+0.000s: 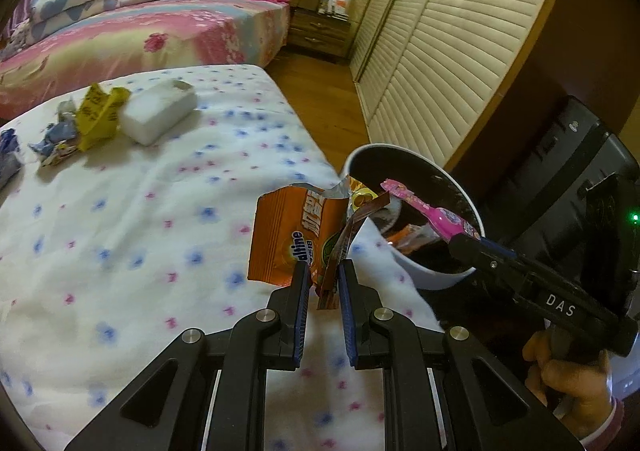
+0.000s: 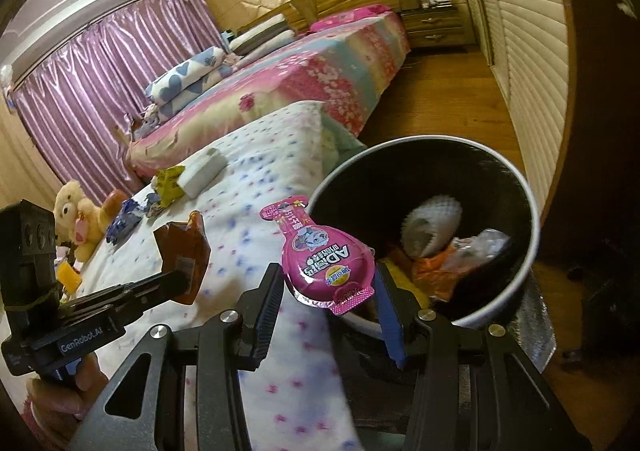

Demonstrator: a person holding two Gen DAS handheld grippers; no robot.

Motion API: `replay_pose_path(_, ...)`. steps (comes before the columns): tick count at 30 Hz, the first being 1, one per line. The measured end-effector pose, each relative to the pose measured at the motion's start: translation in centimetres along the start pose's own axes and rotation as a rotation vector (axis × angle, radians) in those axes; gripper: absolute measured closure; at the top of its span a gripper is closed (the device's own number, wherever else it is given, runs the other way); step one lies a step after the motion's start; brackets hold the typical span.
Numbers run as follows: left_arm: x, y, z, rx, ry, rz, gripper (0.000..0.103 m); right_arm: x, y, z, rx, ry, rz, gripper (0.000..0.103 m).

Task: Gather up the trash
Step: 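Carry the orange snack packet and pink package over the trash bin, then open both tools to drop the snack packet and pink package into the bin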

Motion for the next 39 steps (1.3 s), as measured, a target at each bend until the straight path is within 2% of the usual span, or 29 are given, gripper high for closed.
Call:
replay_pose_path(19, 1.9, 4.3, -3.6, -0.031, 0.072, 0.033, 0.089, 0.3, -0.4, -4.3, -0.066, 0.066, -0.010, 0.057)
replay_pose_path(39, 4.1, 9.0, -4.5, -0.035, 0.095, 0.083, 0.089, 1.6, 0.8, -6.2, -0.099, 0.081, -0.005, 0.057)
Point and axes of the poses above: each gripper's, at about its wrist camera, not at the fingertips, and y roughly the way its jaws point, z to its left, x to its top, the point moved 1 cm from there along y, roughly the way its jaws point, and after that the axes turned 12 degrees about -x, right-handed, at the moved point
